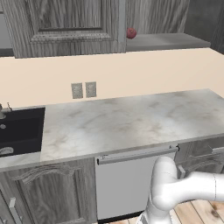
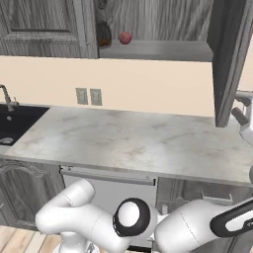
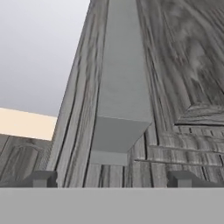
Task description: Pick the jar and candle from the dining table and place them in the open cabinet. Close the cabinet after placing the objects.
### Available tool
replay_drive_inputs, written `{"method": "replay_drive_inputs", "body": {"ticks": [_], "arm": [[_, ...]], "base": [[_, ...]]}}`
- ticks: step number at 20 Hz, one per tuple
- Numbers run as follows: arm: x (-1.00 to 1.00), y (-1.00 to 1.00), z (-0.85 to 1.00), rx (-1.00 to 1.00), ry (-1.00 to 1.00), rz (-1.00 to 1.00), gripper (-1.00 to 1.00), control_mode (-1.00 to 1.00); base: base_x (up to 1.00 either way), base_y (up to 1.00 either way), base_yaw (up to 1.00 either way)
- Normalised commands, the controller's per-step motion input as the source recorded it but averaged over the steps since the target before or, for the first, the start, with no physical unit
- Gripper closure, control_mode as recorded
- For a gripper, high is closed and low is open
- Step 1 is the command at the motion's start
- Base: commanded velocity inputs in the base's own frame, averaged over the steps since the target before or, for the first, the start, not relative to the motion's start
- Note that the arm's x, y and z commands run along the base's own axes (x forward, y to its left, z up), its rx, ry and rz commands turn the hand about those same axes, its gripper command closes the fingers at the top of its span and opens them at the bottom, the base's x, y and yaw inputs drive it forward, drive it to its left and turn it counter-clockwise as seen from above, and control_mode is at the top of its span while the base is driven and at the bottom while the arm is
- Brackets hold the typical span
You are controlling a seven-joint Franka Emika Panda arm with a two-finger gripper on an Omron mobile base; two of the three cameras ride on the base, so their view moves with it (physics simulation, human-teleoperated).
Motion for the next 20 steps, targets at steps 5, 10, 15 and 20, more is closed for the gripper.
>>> {"method": "replay_drive_inputs", "body": {"ticks": [5, 10, 15, 20], "arm": [[0.00, 0.50, -0.01, -0.24, 0.00, -0.02, -1.00, -1.00], [0.01, 0.42, 0.22, -0.20, 0.00, -0.10, -1.00, -1.00], [0.08, 0.48, 0.28, -0.22, 0.02, -0.12, -1.00, -1.00], [0.00, 0.47, 0.10, -0.24, 0.24, -0.09, -1.00, -1.00]], "base": [[0.00, 0.00, 0.00], [0.00, 0.00, 0.00], [0.00, 0.00, 0.00], [0.00, 0.00, 0.00]]}}
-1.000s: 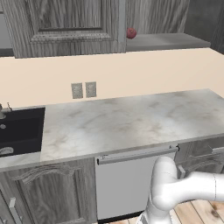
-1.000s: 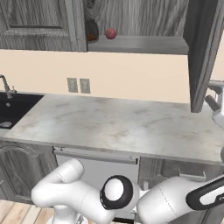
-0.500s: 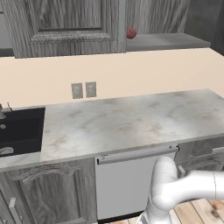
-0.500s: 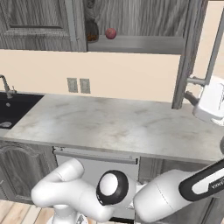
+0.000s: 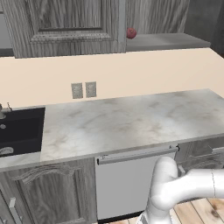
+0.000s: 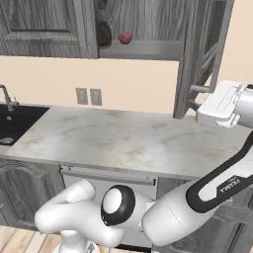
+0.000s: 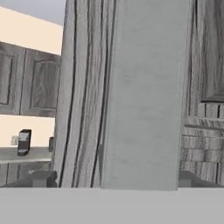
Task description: Pick the jar and candle from the dining table and place them in the open cabinet. Close the cabinet after placing the objects.
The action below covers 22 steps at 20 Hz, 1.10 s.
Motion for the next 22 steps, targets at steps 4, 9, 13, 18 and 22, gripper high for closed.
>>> {"method": "replay_drive_inputs", "body": {"ticks": [4, 9, 13, 18, 22], "arm": [[0.07, 0.40, 0.08, -0.22, 0.36, -0.11, -1.00, -1.00], [0.04, 0.39, 0.32, -0.13, 0.32, -0.10, -1.00, -1.00], [0.08, 0.38, 0.36, -0.10, 0.23, -0.13, -1.00, -1.00], [0.00, 0.35, 0.06, -0.07, 0.07, -0.22, -1.00, -1.00], [0.08, 0.72, 0.02, -0.04, 0.00, -0.35, -1.00, -1.00]], "base": [[0.00, 0.00, 0.00], [0.00, 0.00, 0.00], [0.00, 0.00, 0.00], [0.00, 0.00, 0.00], [0.00, 0.00, 0.00]]}}
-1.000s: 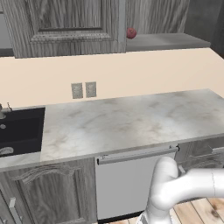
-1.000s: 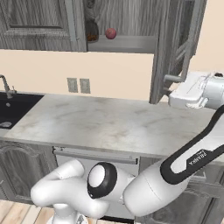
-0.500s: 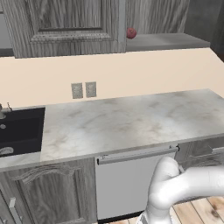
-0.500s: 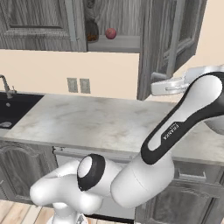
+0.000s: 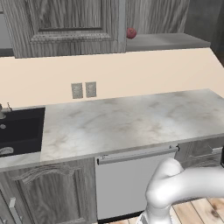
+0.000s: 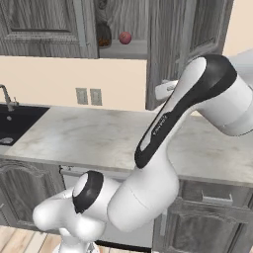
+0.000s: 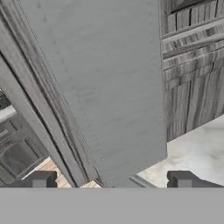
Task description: Pick the jar and candle from the dining table and place them in the open cabinet. Close the cabinet after placing the objects.
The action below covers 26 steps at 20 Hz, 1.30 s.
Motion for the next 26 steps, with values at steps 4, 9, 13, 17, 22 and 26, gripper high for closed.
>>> {"method": "replay_drive_inputs", "body": {"ticks": [4, 9, 13, 17, 22, 26], "arm": [[0.28, 0.88, 0.02, 0.00, 0.00, -0.41, -1.00, -1.00], [0.45, 0.97, 0.00, 0.00, 0.00, -0.41, -1.00, -1.00], [0.43, 0.91, 0.01, 0.00, 0.00, -0.42, -1.00, -1.00], [0.50, 0.71, 0.09, 0.00, 0.00, -0.46, -1.00, -1.00], [0.56, 0.75, 0.02, 0.00, -0.04, -0.46, -1.00, -1.00], [0.65, 0.69, 0.00, 0.00, -0.20, -0.33, -1.00, -1.00]], "base": [[0.00, 0.00, 0.00], [0.00, 0.00, 0.00], [0.00, 0.00, 0.00], [0.00, 0.00, 0.00], [0.00, 0.00, 0.00], [0.00, 0.00, 0.00]]}}
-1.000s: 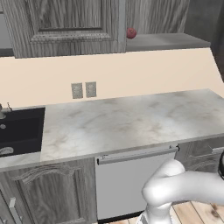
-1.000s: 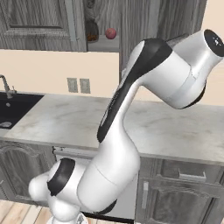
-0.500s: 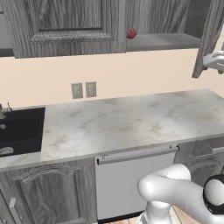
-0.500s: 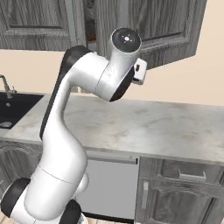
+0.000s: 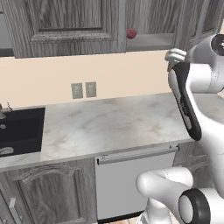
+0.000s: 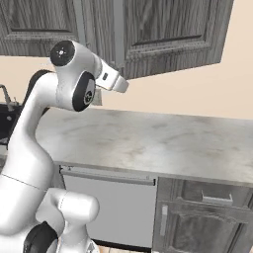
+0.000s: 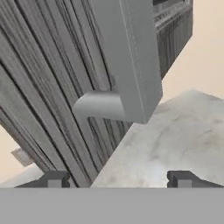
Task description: Pick the jar and candle from the dining table and place them in the open cabinet. Close the cabinet after placing the objects.
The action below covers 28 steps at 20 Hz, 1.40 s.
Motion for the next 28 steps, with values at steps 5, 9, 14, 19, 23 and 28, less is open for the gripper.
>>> {"method": "replay_drive_inputs", "body": {"ticks": [5, 9, 14, 19, 23, 28], "arm": [[0.76, 0.47, 0.00, 0.02, -0.31, -0.15, -1.00, -1.00], [0.78, 0.06, 0.00, 0.11, -0.33, 0.00, -1.00, -1.00], [0.60, -0.06, 0.20, 0.09, -0.18, 0.14, -1.00, -1.00], [0.01, -0.09, 0.74, 0.00, 0.00, 0.22, -1.00, -1.00], [0.00, -0.01, 0.80, 0.00, 0.00, 0.18, -1.00, -1.00], [0.66, 0.00, 0.35, 0.00, -0.05, 0.17, -1.00, -1.00]], "base": [[0.00, 0.00, 0.00], [0.00, 0.00, 0.00], [0.00, 0.00, 0.00], [0.00, 0.00, 0.00], [0.00, 0.00, 0.00], [0.00, 0.00, 0.00]]}}
